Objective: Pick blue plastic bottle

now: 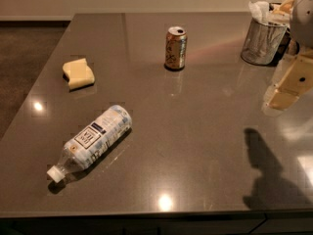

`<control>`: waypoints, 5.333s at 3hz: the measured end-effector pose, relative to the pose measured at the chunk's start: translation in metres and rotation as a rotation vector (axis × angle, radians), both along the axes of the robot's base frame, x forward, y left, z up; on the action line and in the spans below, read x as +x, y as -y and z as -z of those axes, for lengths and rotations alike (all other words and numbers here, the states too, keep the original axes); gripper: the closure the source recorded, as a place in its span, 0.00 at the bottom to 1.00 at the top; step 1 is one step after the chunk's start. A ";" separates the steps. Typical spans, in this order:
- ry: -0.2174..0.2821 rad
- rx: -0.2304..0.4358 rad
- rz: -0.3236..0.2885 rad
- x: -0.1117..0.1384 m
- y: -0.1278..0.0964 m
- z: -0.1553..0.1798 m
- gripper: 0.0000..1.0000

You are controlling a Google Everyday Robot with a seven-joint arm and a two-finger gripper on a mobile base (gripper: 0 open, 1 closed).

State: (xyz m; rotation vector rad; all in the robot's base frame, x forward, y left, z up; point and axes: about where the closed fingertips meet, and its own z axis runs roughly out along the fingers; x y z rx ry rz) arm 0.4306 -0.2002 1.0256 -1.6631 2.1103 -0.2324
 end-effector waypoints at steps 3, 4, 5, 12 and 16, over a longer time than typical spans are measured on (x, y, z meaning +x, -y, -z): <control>-0.070 -0.019 -0.165 0.019 -0.049 0.019 0.00; -0.132 -0.044 -0.277 0.028 -0.085 0.040 0.00; -0.193 -0.072 -0.402 0.032 -0.128 0.068 0.00; -0.343 -0.261 -0.925 -0.007 -0.294 0.174 0.41; -0.247 -0.005 -0.708 0.043 -0.249 0.058 1.00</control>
Offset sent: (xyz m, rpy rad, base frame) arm 0.0230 0.0446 -0.0263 -0.0110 0.0846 0.1644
